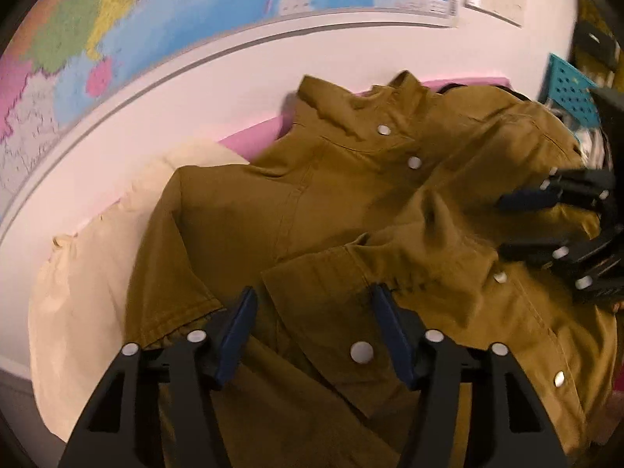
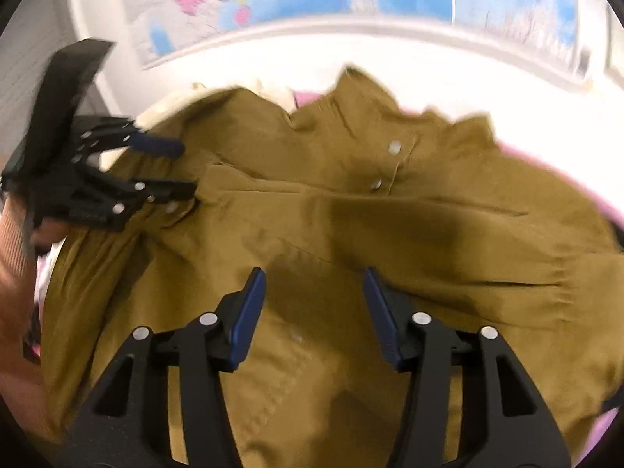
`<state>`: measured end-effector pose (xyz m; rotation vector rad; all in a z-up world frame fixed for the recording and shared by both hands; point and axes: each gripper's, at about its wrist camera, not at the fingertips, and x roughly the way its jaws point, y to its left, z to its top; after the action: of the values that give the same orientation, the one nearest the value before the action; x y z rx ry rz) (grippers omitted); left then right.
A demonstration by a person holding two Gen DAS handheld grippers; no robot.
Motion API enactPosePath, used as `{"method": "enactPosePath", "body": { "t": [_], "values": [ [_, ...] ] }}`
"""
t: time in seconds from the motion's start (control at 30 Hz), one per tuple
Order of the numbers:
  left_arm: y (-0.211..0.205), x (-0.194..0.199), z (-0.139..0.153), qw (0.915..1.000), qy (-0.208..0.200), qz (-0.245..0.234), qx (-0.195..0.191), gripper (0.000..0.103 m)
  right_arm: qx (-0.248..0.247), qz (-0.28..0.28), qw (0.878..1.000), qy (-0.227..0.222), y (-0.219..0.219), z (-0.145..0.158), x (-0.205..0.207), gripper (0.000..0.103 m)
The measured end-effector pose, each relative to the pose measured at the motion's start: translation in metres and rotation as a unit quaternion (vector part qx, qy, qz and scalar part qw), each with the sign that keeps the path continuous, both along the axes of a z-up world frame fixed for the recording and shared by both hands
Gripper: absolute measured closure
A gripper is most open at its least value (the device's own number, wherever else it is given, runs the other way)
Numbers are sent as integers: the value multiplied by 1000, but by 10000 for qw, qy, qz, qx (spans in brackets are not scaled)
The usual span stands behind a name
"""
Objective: Fold large clothes
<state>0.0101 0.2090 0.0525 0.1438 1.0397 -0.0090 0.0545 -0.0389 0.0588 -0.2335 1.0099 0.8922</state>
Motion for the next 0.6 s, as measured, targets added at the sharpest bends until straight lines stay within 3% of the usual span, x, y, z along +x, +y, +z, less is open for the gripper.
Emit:
{"method": "enactPosePath", "body": {
  "t": [0.07,0.17,0.27,0.33,0.47,0.6],
  "values": [
    [2,0,-2,9999,-39,106,8,45,-262,-9,9996,122,16,-19,10,55],
    [9,-12,10,9993,-256,266,-39,47,-495,118,9986,-135,24,-17,3,55],
    [20,-40,38,9970,-699,270,-191,43,-55,138,9999,45,10,-3,-4,54],
    [28,-58,52,9950,-915,321,-256,41,513,382,9975,286,-4,14,-20,54],
    [41,-82,66,9922,-1041,548,-416,39,1264,1260,9790,989,-11,30,-73,53],
    [44,-100,61,9913,-1019,699,-452,39,1403,2100,9538,1628,8,20,-128,52]
  ]
}}
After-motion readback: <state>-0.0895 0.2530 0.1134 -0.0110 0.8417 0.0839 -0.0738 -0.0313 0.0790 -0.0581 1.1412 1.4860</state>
